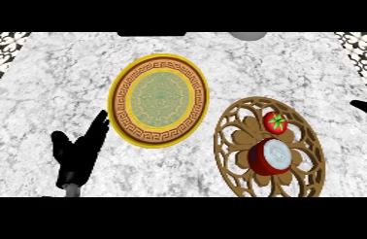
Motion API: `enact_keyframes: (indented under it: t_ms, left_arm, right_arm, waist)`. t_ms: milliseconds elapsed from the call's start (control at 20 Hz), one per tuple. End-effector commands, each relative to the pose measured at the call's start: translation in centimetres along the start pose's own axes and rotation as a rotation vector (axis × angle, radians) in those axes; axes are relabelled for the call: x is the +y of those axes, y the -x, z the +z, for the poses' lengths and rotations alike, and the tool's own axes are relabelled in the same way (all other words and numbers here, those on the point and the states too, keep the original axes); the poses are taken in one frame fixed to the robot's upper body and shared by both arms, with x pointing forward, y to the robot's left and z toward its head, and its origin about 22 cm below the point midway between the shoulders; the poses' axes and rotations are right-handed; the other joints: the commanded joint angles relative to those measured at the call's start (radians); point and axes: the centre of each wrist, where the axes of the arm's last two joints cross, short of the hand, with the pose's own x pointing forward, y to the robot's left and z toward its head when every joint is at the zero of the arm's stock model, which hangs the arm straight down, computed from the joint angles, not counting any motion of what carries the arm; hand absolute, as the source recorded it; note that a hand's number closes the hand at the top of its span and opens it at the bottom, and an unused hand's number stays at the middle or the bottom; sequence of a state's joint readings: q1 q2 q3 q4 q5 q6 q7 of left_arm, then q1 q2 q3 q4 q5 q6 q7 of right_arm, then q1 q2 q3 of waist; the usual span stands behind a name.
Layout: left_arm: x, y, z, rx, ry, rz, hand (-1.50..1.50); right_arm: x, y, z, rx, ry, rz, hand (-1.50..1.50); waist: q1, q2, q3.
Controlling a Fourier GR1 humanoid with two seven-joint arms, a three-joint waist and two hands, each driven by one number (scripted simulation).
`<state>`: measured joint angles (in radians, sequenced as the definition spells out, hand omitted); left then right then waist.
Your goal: Pick the tomato from the placemat and place it in the plate
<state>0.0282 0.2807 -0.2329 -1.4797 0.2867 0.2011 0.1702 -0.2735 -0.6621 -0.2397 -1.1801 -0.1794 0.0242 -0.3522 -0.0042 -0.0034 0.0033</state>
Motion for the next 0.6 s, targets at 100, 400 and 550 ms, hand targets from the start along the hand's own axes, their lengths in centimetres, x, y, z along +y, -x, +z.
enact_keyframes:
  t_ms: [100,400,550]
  left_arm:
    - [-1.1,-0.5,-1.4,0.023,0.011,0.001,0.00]
    - [-1.2,0.7,-0.1,0.036,0.003,-0.007,0.00]
    - [-0.5,1.2,-0.6,0.030,0.008,0.013,0.00]
  right_arm:
    - [-1.4,-3.2,-1.0,0.129,-0.323,0.282,-1.50]
    - [0.7,-7.1,-2.2,0.198,-0.474,0.420,-1.50]
    - [3.3,-8.9,-0.7,0.227,-0.509,0.459,-1.50]
  waist:
    - [-0.009,0.005,-0.007]
    - [0.007,0.001,-0.005]
    - [-0.005,0.000,-0.005]
